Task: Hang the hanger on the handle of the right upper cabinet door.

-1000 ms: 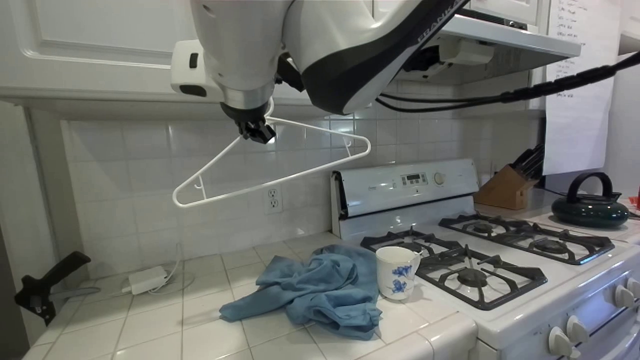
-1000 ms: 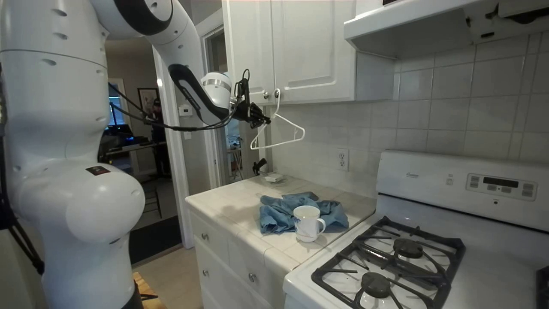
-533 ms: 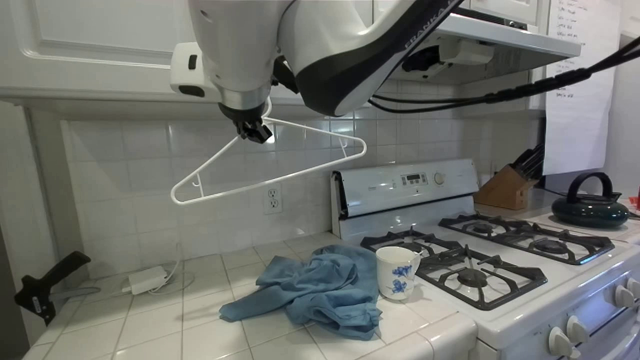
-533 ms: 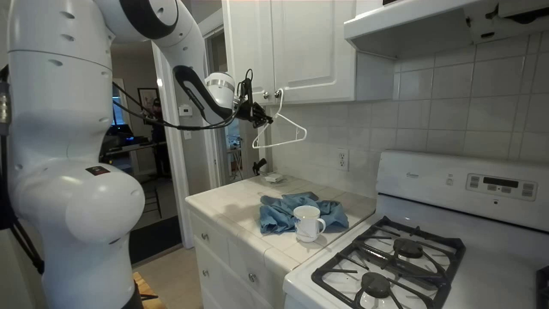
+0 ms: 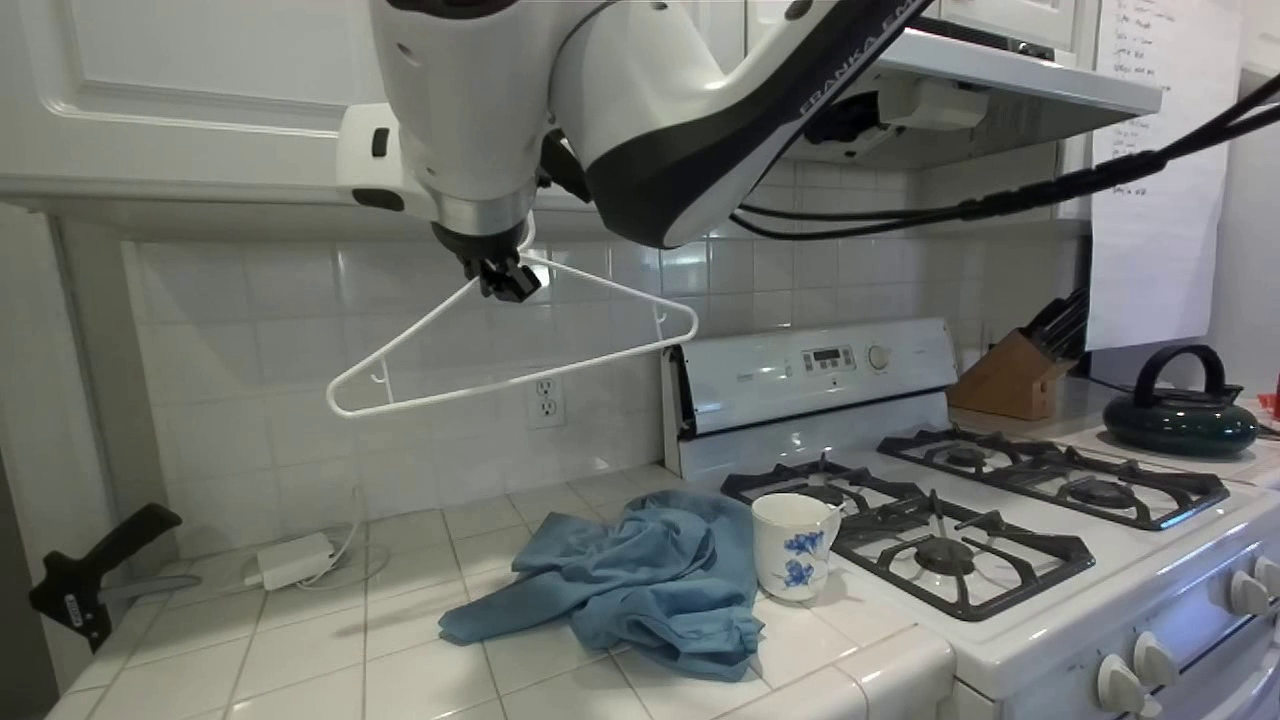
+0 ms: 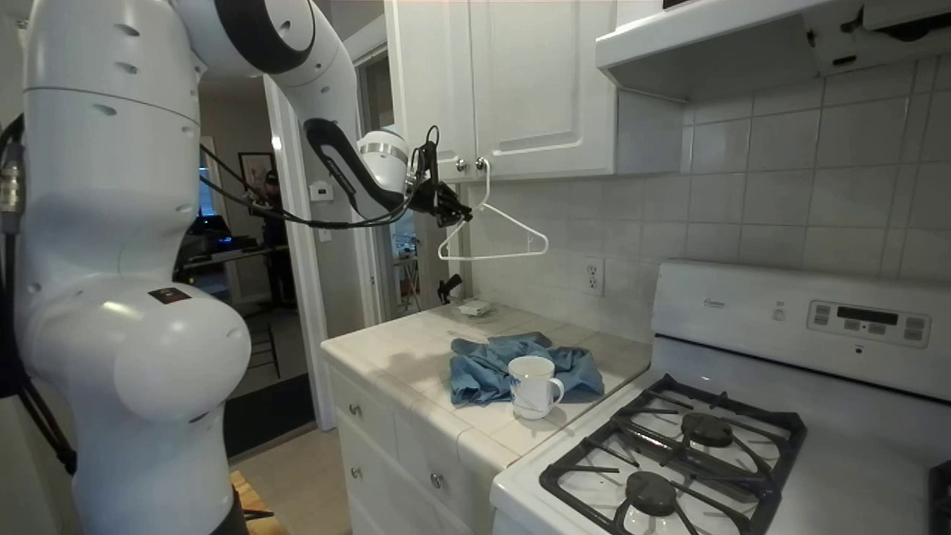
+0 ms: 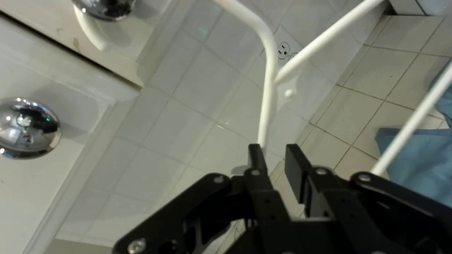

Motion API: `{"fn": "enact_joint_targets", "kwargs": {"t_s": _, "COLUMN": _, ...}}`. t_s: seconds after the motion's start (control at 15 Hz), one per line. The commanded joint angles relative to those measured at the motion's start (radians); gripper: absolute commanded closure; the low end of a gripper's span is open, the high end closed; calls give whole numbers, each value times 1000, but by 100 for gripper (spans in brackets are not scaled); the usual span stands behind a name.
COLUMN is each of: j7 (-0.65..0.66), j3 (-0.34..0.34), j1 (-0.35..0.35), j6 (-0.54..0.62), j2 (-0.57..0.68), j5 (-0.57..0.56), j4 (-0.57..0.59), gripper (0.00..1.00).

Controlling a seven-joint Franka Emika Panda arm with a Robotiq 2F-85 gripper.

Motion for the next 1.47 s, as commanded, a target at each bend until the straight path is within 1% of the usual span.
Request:
{"fn": "enact_joint_targets", "kwargs": {"t_s": 0.0, "j7": -24, "j3": 8, "j1": 13, "j6": -15, "j2": 1, "j5": -8, "j4": 25, "gripper": 46}}
{"fn": "enact_joint_targets", "kwargs": {"t_s": 0.13, "j7": -64, "j3": 22, "j1": 26, "j6": -55, "j2": -8, "j5": 67, "j4": 25, "gripper": 32}}
{"fn": "enact_joint_targets", "kwargs": {"t_s": 0.33, "j7": -105, "j3": 50, "j1": 38, "j6": -62, "j2": -20, "j5": 230, "j4": 13, "gripper": 10}}
{"fn": "enact_joint_targets", "kwargs": {"t_s": 0.4, "j7": -106, "j3": 60, "j1": 43, "j6": -65, "j2": -30, "j5": 281, "j4": 6, "gripper": 4}}
{"fn": "enact_joint_targets", "kwargs": {"t_s": 0.47, "j7": -112, "j3": 69, "j1": 49, "j6": -73, "j2": -35, "j5": 331, "j4": 3, "gripper": 0}}
{"fn": "enact_joint_targets", "kwargs": {"t_s": 0.73, "j7": -131, "j3": 102, "j1": 64, "j6": -130, "j2": -62, "j5": 585, "j4": -15, "gripper": 0}}
{"fn": "enact_joint_targets", "kwargs": {"t_s": 0.87, "j7": -126, "j3": 112, "j1": 71, "j6": -159, "j2": -72, "j5": 694, "j4": -26, "gripper": 0}}
{"fn": "enact_joint_targets", "kwargs": {"t_s": 1.07, "j7": -91, "j3": 124, "j1": 87, "j6": -264, "j2": -90, "j5": 853, "j4": -37, "gripper": 0}}
{"fn": "enact_joint_targets", "kwargs": {"t_s": 1.27, "j7": -24, "j3": 133, "j1": 110, "j6": -382, "j2": -91, "j5": 954, "j4": -21, "gripper": 0}}
{"fn": "enact_joint_targets", "kwargs": {"t_s": 1.4, "j7": 40, "j3": 137, "j1": 128, "j6": -456, "j2": -74, "j5": 984, "j4": 8, "gripper": 0}}
